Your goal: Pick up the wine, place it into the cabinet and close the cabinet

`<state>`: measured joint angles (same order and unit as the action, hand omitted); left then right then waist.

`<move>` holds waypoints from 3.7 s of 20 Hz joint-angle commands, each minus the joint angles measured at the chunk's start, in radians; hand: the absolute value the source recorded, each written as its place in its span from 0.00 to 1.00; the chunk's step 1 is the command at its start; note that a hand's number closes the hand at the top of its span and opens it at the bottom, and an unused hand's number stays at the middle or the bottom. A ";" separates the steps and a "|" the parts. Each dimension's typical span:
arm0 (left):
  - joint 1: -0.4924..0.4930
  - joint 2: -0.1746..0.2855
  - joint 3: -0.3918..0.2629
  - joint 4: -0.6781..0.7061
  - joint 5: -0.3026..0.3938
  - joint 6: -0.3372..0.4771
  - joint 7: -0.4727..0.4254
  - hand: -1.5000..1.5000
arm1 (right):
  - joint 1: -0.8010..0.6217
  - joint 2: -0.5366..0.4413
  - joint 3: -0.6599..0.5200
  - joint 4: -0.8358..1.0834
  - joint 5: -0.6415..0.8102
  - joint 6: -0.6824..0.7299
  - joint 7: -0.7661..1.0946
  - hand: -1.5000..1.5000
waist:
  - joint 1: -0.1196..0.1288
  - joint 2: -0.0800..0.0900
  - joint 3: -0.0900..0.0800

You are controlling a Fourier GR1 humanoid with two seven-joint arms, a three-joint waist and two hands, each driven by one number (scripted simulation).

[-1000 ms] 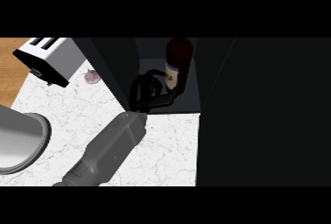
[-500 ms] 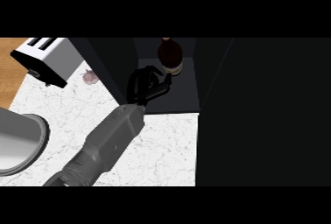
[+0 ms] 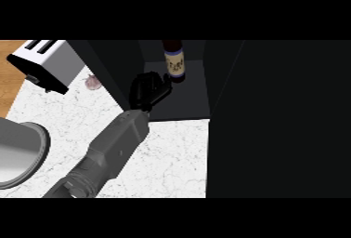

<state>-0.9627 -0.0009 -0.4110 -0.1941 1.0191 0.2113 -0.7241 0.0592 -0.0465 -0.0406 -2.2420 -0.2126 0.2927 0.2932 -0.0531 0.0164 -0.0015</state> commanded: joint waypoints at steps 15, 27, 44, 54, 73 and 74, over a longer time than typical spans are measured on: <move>0.047 0.016 0.032 -0.050 -0.041 -0.041 -0.220 0.00 | 0.011 -0.018 -0.009 -0.049 -0.012 0.001 0.033 0.00 | 0.040 -0.015 0.001; 0.256 0.071 -0.127 -0.464 -0.145 0.079 -0.056 0.00 | 0.074 -0.030 -0.056 -0.058 -0.046 0.017 0.027 0.00 | 0.081 -0.033 0.003; 0.721 0.320 -0.309 -1.521 -0.342 0.394 0.279 0.00 | -0.013 0.010 0.039 -0.063 0.048 -0.034 0.054 0.00 | 0.060 -0.019 0.002; 0.976 0.522 -0.238 -1.773 -0.360 0.362 0.267 0.00 | 0.004 -0.154 0.124 -0.104 0.001 0.171 0.142 1.00 | 0.076 -0.020 0.001; 1.514 0.763 0.277 -1.927 -0.108 -0.042 0.123 0.00 | -0.041 0.044 0.624 -0.191 0.146 0.008 0.402 1.00 | 0.075 -0.022 -0.001; 1.571 0.766 0.233 -2.035 -0.148 0.022 0.139 0.00 | -0.102 0.044 0.708 -0.172 0.222 -0.074 0.403 1.00 | 0.088 -0.026 -0.001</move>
<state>0.4990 0.7373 -0.2416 -2.1682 0.8506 0.2764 -0.5723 0.0551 -0.0353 0.5487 -2.4092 -0.1208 0.3170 0.6559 0.0233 -0.0068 -0.0018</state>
